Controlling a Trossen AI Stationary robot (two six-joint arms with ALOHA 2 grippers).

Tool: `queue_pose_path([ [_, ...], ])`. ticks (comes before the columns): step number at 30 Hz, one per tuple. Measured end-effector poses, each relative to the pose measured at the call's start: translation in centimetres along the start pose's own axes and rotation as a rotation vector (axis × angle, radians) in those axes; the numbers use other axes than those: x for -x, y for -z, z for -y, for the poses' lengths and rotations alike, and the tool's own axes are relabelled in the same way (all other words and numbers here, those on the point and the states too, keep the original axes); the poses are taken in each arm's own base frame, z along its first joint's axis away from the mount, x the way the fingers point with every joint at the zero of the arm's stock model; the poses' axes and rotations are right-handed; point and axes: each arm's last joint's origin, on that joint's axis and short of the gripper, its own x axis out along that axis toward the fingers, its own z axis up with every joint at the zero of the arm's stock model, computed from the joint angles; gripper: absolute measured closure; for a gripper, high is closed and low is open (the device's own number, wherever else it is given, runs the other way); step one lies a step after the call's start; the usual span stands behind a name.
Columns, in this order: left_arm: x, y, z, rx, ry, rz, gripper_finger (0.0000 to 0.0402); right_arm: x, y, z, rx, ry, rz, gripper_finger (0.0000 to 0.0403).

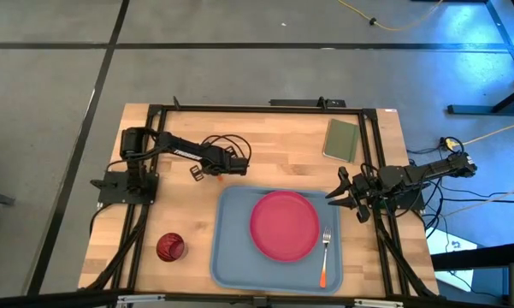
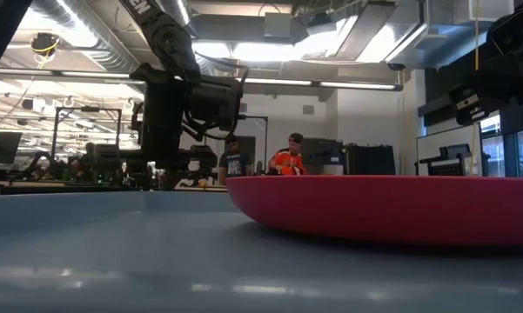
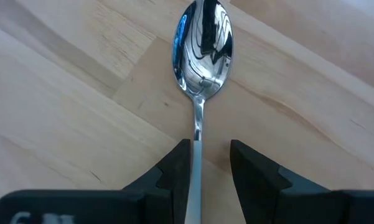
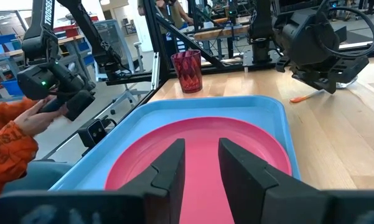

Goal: Pick and place plate/cup/fork/spoon on tray
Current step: Put the orange spoon to the left of the pink serving tray

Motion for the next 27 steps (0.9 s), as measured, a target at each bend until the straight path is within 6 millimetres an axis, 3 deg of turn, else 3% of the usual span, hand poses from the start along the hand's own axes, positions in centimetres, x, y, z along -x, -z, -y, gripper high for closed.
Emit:
queue_pose_path([
  [27, -0.06, -0.18, -0.16, 0.074, -0.058, -0.047, 0.0296, 0.00, 0.00, 0.00, 0.000, 0.000, 0.000, 0.0301],
])
